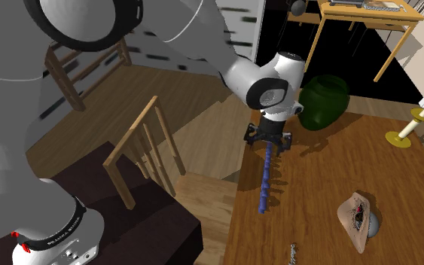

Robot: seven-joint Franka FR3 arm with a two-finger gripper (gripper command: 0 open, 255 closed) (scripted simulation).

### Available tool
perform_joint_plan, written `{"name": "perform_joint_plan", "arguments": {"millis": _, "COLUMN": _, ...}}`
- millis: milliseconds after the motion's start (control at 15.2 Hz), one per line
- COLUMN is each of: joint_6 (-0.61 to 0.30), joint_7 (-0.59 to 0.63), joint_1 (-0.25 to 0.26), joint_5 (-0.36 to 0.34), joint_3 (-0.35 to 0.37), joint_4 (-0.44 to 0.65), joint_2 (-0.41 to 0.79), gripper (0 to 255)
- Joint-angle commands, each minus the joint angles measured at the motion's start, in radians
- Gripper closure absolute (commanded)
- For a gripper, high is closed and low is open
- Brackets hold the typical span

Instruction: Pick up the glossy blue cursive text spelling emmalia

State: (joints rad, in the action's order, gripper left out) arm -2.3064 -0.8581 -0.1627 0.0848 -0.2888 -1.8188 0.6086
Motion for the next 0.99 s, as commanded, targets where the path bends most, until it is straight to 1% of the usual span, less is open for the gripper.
{"name": "perform_joint_plan", "arguments": {"millis": 0, "joint_6": 0.003, "joint_7": -0.029, "joint_1": -0.025, "joint_5": 0.01, "joint_3": 0.014, "joint_4": 0.093, "joint_2": 0.08, "gripper": 0}}
{"name": "perform_joint_plan", "arguments": {"millis": 66, "joint_6": 0.007, "joint_7": -0.04, "joint_1": -0.035, "joint_5": 0.013, "joint_3": 0.021, "joint_4": 0.142, "joint_2": 0.12, "gripper": 0}}
{"name": "perform_joint_plan", "arguments": {"millis": 594, "joint_6": -0.05, "joint_7": -0.042, "joint_1": -0.048, "joint_5": 0.027, "joint_3": 0.036, "joint_4": 0.166, "joint_2": 0.201, "gripper": 0}}
{"name": "perform_joint_plan", "arguments": {"millis": 726, "joint_6": -0.05, "joint_7": -0.042, "joint_1": -0.048, "joint_5": 0.027, "joint_3": 0.036, "joint_4": 0.166, "joint_2": 0.201, "gripper": 0}}
{"name": "perform_joint_plan", "arguments": {"millis": 792, "joint_6": -0.049, "joint_7": -0.042, "joint_1": -0.048, "joint_5": 0.027, "joint_3": 0.036, "joint_4": 0.166, "joint_2": 0.201, "gripper": 255}}
{"name": "perform_joint_plan", "arguments": {"millis": 924, "joint_6": -0.049, "joint_7": -0.042, "joint_1": -0.048, "joint_5": 0.027, "joint_3": 0.036, "joint_4": 0.165, "joint_2": 0.2, "gripper": 255}}
